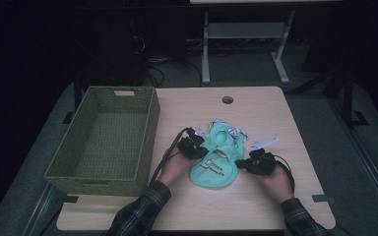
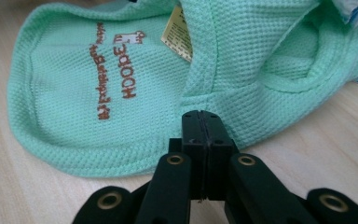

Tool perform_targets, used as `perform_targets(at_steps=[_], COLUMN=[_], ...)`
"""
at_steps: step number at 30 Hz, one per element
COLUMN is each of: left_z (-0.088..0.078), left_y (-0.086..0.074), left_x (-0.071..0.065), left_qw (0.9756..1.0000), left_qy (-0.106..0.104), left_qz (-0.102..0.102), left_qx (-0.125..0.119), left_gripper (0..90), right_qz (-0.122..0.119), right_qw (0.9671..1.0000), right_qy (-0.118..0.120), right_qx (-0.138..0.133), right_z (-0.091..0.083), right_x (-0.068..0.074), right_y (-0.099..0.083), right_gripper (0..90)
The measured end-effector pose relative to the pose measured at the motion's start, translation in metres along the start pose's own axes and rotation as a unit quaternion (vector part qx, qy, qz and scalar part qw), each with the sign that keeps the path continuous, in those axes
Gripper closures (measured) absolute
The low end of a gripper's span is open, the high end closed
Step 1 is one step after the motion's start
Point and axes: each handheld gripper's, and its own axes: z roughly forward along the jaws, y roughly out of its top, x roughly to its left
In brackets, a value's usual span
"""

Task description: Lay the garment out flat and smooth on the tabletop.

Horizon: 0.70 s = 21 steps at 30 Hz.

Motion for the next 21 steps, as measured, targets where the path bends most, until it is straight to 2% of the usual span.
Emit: perform_targets(at_steps=[5,7,9,13,19,21], left_z=[-0.005,-0.007,-0.010,-0.017,-0.023,-0.024], left_y=[-0.003,-0.006,-0.010,-0.017,-0.026,-0.029], left_x=[0.003,0.003,0.002,-0.006,-0.026,-0.031], left_qw=[0.9998,0.9998,0.9998,0.9996,0.9985,0.9982], left_qy=[0.015,0.017,0.010,-0.016,-0.051,-0.057], left_qz=[0.004,-0.003,-0.011,-0.005,0.003,0.009], left_qx=[0.012,0.010,0.013,0.021,0.019,0.017], left_gripper=[85.5,85.9,85.9,85.9,85.8,85.8], right_qz=[0.001,-0.001,-0.002,0.002,0.005,0.007], right_qw=[0.9999,0.9999,0.9997,0.9995,0.9990,0.9989], right_qy=[-0.007,-0.014,-0.020,-0.027,-0.040,-0.042], right_qx=[0.007,0.008,0.014,0.015,0.017,0.019], right_z=[-0.003,-0.004,-0.007,-0.011,-0.017,-0.018], right_x=[-0.001,-0.002,-0.003,-0.007,-0.014,-0.015], right_y=[-0.001,-0.002,-0.003,-0.006,-0.009,-0.010], right_gripper=[89.8,89.9,89.9,89.9,89.9,89.9])
